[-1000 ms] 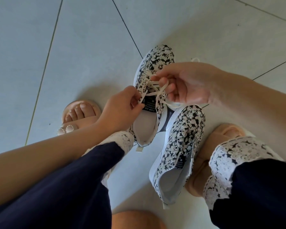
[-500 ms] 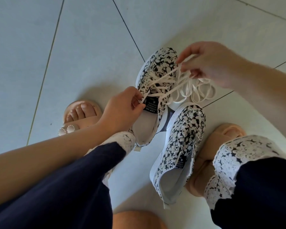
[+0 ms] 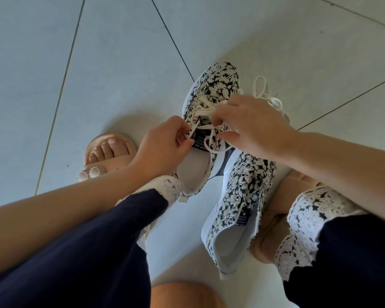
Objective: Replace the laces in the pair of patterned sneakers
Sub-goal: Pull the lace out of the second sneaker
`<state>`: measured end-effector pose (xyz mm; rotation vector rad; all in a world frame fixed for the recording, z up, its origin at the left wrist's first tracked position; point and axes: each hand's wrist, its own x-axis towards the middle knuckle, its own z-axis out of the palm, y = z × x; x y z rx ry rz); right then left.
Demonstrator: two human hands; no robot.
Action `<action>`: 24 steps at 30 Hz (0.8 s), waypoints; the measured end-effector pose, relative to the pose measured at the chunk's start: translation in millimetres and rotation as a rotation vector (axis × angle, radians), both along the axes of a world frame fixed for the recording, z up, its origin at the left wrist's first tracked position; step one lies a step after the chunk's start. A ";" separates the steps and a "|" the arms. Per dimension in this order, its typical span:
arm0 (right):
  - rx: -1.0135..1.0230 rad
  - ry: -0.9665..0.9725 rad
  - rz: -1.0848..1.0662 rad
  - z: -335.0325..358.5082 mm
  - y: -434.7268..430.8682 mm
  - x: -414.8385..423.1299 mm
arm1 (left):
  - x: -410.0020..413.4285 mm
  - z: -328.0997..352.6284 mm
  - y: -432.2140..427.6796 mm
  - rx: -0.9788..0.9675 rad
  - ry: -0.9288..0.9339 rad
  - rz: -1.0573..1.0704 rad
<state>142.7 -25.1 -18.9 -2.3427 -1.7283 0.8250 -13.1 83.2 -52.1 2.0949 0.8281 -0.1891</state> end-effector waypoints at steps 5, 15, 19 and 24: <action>-0.056 0.046 0.073 -2.5 13.7 -9.1 | 1.7 1.0 -1.5 0.010 0.007 -0.014; -0.213 -0.275 0.279 0.7 24.0 -27.9 | 1.6 0.1 -2.0 0.028 -0.011 -0.022; -0.308 -0.159 0.147 -0.3 23.0 -28.7 | 0.9 -1.7 -2.6 0.020 -0.022 -0.032; -0.240 0.465 -0.284 14.9 21.5 -4.5 | -0.9 -3.0 -2.6 0.017 -0.022 -0.049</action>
